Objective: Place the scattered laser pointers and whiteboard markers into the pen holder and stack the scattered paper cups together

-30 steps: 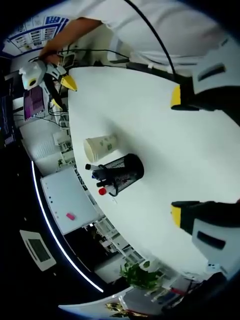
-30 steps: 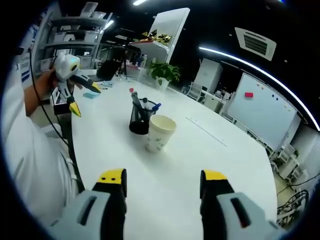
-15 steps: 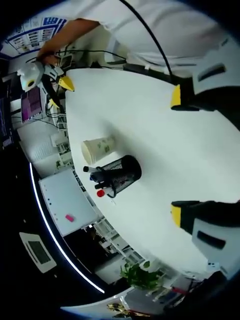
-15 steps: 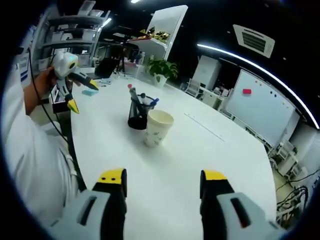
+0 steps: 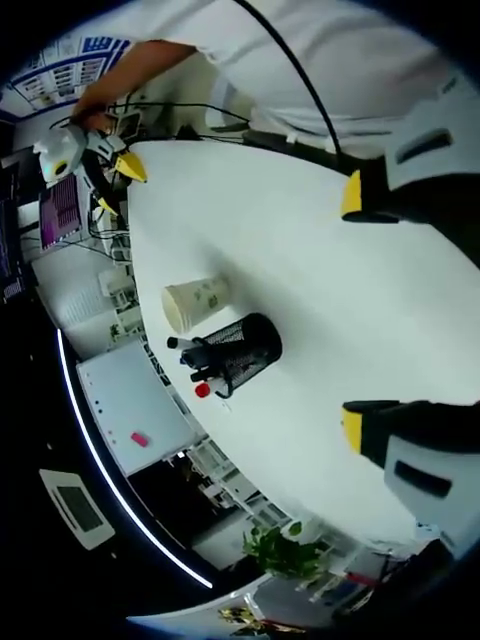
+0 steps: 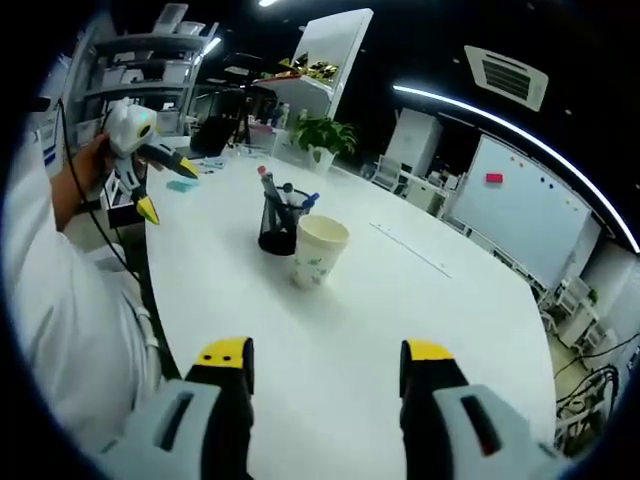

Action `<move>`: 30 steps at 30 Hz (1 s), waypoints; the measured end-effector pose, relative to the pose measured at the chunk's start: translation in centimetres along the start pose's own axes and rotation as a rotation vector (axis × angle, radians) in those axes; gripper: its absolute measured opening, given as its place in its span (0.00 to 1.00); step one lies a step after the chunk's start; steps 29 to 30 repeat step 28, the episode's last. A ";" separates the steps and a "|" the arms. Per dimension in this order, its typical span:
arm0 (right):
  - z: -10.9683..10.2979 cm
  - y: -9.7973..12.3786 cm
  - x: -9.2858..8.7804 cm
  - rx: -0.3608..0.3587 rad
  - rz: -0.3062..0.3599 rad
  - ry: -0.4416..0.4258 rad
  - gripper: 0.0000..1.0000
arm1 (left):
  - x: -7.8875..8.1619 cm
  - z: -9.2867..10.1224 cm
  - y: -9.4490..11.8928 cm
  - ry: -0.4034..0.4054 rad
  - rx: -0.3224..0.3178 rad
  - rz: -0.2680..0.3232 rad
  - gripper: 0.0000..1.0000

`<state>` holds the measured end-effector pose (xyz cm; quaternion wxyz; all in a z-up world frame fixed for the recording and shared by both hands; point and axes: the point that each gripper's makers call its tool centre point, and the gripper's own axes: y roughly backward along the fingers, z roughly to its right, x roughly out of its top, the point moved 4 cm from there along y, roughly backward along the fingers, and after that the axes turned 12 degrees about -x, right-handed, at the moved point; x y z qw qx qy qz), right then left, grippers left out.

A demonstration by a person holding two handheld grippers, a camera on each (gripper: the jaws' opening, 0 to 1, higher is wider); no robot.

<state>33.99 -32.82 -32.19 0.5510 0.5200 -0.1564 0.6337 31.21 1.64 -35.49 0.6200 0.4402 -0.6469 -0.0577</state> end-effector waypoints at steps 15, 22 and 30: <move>0.6 0.8 -0.3 -0.024 -0.007 0.002 0.58 | 0.1 0.3 0.4 -0.002 0.000 -0.010 0.72; 1.0 1.2 -0.3 -0.036 -0.006 0.001 0.58 | 0.3 0.6 0.4 -0.012 -0.013 -0.017 0.72; 1.6 1.5 -0.2 -0.046 -0.003 -0.016 0.58 | 0.4 0.6 0.5 -0.016 -0.012 -0.020 0.72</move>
